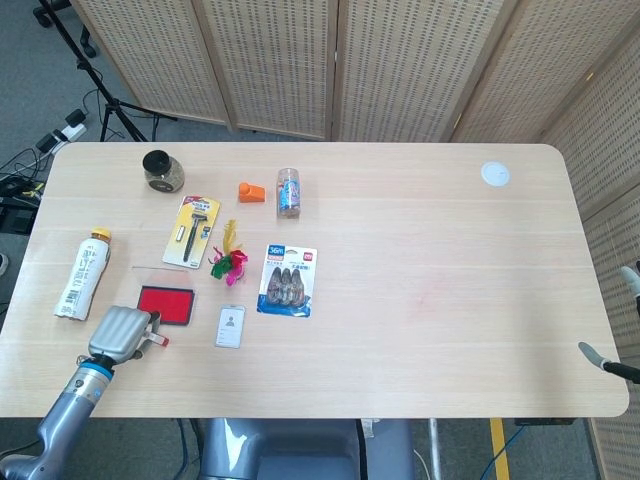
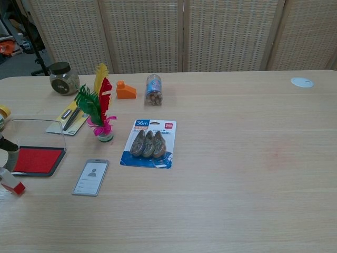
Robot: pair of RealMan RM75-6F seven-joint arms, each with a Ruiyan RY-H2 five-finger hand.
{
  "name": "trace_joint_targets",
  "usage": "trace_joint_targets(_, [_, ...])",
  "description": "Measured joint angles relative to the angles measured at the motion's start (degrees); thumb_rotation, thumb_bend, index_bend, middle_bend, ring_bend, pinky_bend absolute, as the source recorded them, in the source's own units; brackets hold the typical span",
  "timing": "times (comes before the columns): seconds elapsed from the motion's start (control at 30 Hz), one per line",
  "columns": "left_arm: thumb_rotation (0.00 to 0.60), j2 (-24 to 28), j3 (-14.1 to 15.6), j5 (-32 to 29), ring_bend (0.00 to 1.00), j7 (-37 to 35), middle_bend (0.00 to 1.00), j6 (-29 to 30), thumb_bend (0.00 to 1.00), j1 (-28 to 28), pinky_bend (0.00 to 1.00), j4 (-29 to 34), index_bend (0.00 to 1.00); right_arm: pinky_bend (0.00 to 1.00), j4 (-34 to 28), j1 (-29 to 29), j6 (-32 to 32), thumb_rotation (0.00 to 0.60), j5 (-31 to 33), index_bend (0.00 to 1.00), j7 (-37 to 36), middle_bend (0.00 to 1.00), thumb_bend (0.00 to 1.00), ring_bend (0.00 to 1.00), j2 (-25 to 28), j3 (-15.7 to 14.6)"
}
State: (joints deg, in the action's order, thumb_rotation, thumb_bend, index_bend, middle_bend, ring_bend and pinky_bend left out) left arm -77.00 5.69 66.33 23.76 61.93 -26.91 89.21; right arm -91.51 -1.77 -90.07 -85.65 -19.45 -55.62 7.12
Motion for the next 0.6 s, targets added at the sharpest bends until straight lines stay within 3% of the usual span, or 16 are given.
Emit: trace_joint_targets(0.6, [0.6, -0.15, -0.88, -1.86, 0.95, 5.33, 1.0, -1.2, 0.31, 0.02, 0.97, 2.27, 0.49, 0.0, 0.04, -0.06, 0.31, 0.6, 0.06, 0.02, -0.07, 0.0, 0.0, 0.0, 0.04, -0.07])
